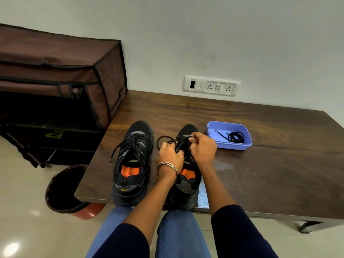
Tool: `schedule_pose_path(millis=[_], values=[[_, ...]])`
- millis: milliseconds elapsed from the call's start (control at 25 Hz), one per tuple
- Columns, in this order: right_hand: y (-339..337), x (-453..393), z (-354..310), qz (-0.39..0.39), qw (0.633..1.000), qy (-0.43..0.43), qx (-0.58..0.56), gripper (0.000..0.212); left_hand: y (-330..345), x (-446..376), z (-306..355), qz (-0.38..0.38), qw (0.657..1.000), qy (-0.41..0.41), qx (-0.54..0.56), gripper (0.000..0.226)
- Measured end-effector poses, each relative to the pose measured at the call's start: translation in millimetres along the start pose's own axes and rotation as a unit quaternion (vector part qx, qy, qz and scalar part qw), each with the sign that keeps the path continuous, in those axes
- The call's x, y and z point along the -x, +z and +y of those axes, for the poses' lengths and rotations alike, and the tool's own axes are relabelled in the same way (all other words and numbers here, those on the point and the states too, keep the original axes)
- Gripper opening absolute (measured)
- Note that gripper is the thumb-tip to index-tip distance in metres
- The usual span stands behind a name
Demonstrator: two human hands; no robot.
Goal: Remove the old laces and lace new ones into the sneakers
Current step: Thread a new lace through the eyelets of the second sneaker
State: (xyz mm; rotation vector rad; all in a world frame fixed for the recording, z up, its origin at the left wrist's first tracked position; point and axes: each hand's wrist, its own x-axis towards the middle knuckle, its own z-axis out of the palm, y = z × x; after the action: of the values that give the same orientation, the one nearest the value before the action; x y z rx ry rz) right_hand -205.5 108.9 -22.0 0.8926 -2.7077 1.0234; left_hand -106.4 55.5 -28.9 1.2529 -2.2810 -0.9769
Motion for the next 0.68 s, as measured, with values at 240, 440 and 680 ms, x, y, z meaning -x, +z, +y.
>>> schedule_pose_path(millis=[240, 440, 680], values=[[-3, 2, -8, -0.021, 0.951, 0.175, -0.253, 0.018, 0, 1, 1, -0.007, 1.000, 0.001, -0.019, 0.030], [-7, 0, -3, -0.081, 0.914, 0.205, -0.341, 0.020, -2, 4, 4, -0.020, 0.998, 0.007, -0.056, 0.033], [-24, -5, 8, -0.102, 0.850, 0.222, -0.467, 0.024, -3, 5, 8, -0.013, 0.997, 0.030, -0.073, 0.030]])
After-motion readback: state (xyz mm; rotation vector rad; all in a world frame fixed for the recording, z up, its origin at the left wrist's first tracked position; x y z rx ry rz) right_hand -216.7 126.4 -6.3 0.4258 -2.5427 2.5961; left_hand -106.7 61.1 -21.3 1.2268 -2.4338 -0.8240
